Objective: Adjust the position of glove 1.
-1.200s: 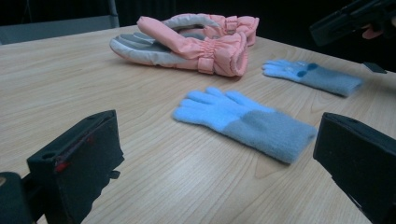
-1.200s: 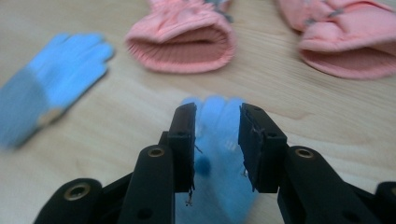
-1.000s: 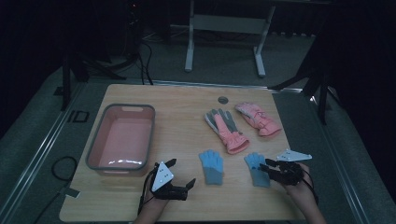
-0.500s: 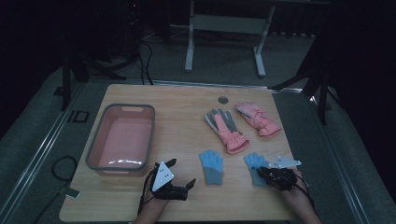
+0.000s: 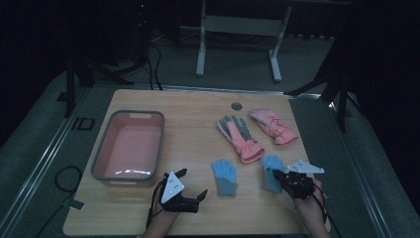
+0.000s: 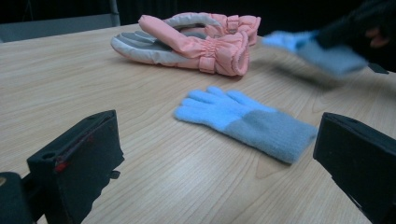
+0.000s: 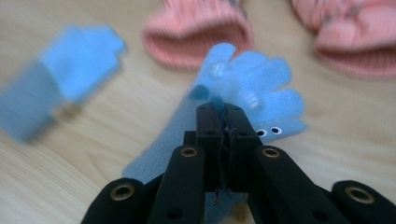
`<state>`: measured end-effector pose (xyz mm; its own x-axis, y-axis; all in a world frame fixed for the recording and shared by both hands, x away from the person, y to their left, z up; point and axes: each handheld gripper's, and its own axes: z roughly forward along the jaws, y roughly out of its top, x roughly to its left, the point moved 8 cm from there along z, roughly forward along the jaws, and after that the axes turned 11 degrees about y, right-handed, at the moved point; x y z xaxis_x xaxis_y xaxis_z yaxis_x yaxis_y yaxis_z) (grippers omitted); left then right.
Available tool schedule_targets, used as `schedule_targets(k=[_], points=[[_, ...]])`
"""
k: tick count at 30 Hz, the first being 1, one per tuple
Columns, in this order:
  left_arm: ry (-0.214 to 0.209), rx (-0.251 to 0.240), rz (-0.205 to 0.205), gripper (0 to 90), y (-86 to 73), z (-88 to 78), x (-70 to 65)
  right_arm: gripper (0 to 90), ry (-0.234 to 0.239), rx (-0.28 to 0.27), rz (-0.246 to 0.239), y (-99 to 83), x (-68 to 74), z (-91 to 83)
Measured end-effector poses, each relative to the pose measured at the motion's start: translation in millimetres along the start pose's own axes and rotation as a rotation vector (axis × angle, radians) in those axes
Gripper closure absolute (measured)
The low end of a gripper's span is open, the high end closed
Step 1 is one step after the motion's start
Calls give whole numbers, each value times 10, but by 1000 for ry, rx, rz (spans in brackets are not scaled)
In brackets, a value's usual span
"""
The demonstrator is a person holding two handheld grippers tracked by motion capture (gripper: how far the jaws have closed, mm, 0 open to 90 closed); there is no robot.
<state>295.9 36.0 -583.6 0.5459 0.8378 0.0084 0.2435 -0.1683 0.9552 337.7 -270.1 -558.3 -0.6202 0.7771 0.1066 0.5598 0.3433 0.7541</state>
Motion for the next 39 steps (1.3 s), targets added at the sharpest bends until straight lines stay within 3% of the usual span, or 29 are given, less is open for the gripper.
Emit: schedule_targets(k=[5,8,14,16,20,27,39], points=[[-2,0,0,11,0,0,-1,864,5,-44,-29,287,149,-103],[-3,-2,0,11,1,0,-3,864,42,-74,-68,512,355,-110],[-4,-3,1,11,1,-3,-2,864,134,-80,-106,680,685,61],[-4,-3,1,11,1,-4,-2,864,141,-74,-116,688,734,106],[-6,-3,6,11,1,-4,-6,864,202,-40,-125,682,935,314],[-7,-4,6,11,1,-4,-9,864,242,27,-168,606,1126,574],[-10,1,7,11,-1,-1,-11,861,269,111,-173,393,1149,818]])
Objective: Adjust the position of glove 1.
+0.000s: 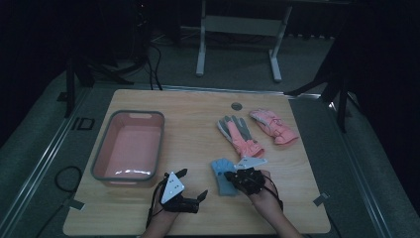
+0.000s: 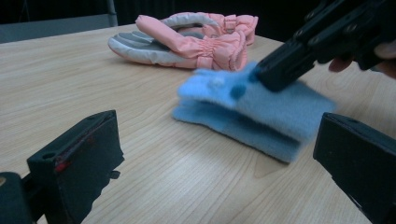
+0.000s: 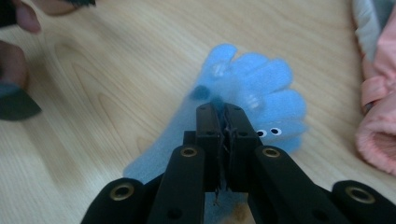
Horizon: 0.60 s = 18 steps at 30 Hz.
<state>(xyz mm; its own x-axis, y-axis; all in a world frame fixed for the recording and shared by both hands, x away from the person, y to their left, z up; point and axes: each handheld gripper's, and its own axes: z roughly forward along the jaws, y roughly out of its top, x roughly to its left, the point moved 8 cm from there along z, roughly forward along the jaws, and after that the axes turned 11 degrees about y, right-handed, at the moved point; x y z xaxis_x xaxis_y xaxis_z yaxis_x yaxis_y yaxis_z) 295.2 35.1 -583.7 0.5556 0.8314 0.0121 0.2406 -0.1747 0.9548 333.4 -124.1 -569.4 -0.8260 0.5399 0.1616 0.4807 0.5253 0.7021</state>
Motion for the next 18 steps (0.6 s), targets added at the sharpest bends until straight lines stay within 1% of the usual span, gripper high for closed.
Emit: schedule_targets(k=[3,5,6,10,14,15,18], points=[[1,-1,-2,11,1,0,1,859,15,19,2,-50,-17,53],[1,0,-1,11,0,0,0,857,11,29,10,-79,-49,81],[2,1,0,11,0,0,0,857,13,32,21,-99,-66,101],[1,1,0,11,0,0,0,849,17,34,38,-153,-95,142],[4,4,7,11,-2,4,-4,833,22,43,42,-183,-105,168],[3,4,12,11,-2,5,-7,811,34,36,56,-189,-110,169],[1,5,19,11,-3,6,-16,777,44,15,63,-166,-105,126]])
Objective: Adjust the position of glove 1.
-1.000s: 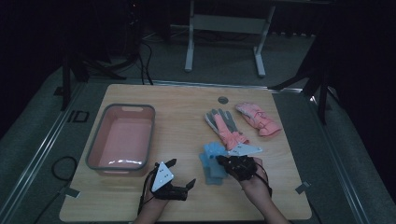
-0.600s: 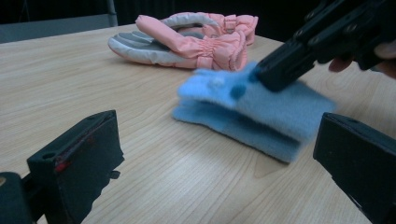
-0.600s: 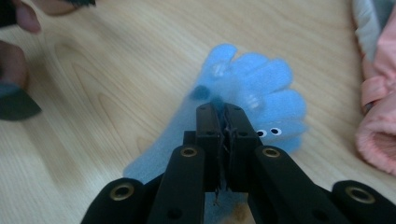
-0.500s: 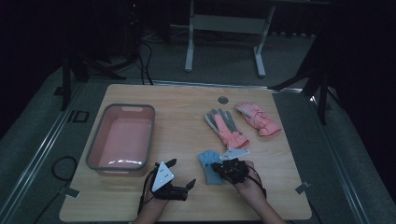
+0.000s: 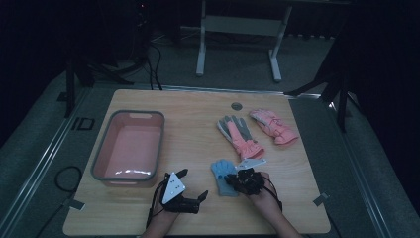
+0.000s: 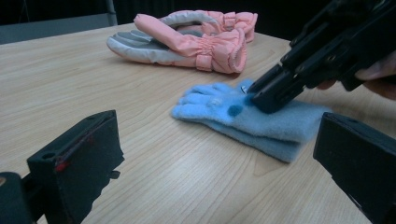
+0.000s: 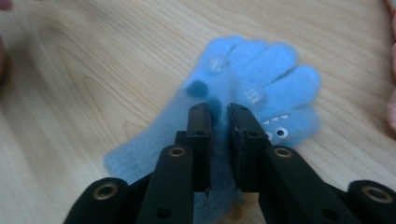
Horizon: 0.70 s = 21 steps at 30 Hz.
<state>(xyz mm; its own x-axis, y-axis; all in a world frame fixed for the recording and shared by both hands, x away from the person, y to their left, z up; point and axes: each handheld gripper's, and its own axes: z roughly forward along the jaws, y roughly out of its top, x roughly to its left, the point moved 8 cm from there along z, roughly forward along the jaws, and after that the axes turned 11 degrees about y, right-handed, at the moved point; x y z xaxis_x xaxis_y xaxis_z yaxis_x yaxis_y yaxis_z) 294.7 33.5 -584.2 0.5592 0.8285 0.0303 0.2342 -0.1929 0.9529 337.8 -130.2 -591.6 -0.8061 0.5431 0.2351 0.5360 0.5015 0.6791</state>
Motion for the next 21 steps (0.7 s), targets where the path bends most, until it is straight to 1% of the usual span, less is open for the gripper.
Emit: schedule_targets(k=[2,3,4,6,7,8,9,11,12,13,14,15,16,17,18,19,20,21], points=[[2,1,2,11,0,1,-3,707,4,-15,-10,24,18,-38],[3,0,6,11,-1,0,-4,702,0,-22,-19,36,20,-64],[0,1,9,11,-1,1,-10,656,4,-35,-21,52,23,-91],[-2,-3,18,11,1,0,-25,510,6,-62,-22,89,16,-150],[-2,-3,18,11,1,0,-25,510,6,-62,-22,89,16,-150],[-15,-15,22,11,8,-7,-52,459,9,-75,-20,107,7,-182],[-14,-18,22,10,10,-8,-59,310,46,-100,-9,135,1,-241],[-25,-23,30,10,12,-10,-88,240,79,-97,-4,140,-3,-274],[-30,-24,28,11,14,-9,-97,216,96,-102,-4,141,-4,-292],[-37,-21,20,10,19,-6,-110,173,114,-110,-3,146,-1,-303],[-40,-22,14,11,25,-5,-119,151,135,-113,6,147,-4,-319],[-41,-21,13,11,34,-3,-127,147,141,-106,5,140,-9,-328],[-58,-11,34,11,61,-4,-146,141,156,-119,1,147,-11,-346],[-59,-5,59,11,75,-3,-155,147,181,-169,3,173,-24,-390],[-55,-8,88,11,93,-4,-167,147,183,-164,-6,175,-40,-404],[-61,-9,110,11,114,-8,-186,147,174,-168,-21,183,-58,-429],[-77,-10,118,11,139,-12,-217,145,168,-184,-35,201,-75,-459],[-93,-1,126,11,157,-13,-247,142,170,-189,-30,214,-92,-489]])
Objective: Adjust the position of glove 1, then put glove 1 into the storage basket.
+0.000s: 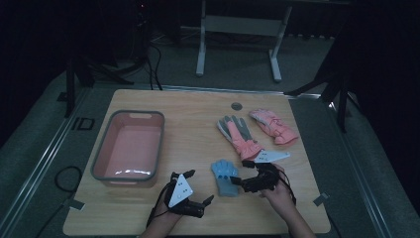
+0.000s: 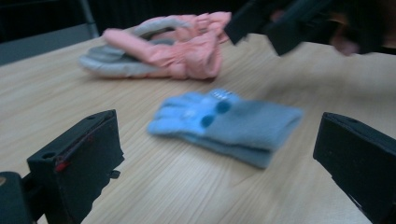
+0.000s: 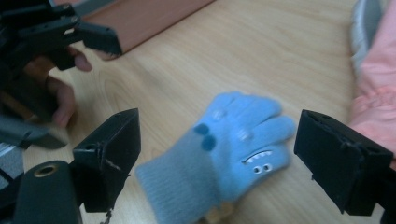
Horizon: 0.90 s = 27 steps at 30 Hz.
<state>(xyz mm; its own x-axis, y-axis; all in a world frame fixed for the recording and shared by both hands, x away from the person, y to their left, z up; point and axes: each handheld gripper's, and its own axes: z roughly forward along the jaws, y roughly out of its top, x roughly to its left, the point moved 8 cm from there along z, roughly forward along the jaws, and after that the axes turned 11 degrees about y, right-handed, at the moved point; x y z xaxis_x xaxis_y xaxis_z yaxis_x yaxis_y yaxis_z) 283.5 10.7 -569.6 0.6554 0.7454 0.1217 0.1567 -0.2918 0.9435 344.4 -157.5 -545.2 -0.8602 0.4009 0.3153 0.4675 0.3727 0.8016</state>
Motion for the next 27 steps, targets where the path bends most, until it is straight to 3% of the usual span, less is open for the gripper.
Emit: schedule_targets(k=[3,9,11,16,19,23,27], points=[[-88,46,19,55,43,8,-116,141,-5,-22,6,87,-30,-99],[-159,78,66,67,136,116,-295,140,18,-30,41,242,-49,-161],[-163,96,108,93,148,154,-337,141,36,-28,45,277,-50,-143],[-229,101,232,142,166,214,-444,142,62,-20,53,342,-80,-48],[-262,107,276,171,152,274,-469,142,71,1,52,354,-96,31],[-267,106,380,308,117,341,-480,142,74,30,54,320,-151,145],[-272,105,431,377,103,407,-499,159,90,50,82,248,-211,257]])
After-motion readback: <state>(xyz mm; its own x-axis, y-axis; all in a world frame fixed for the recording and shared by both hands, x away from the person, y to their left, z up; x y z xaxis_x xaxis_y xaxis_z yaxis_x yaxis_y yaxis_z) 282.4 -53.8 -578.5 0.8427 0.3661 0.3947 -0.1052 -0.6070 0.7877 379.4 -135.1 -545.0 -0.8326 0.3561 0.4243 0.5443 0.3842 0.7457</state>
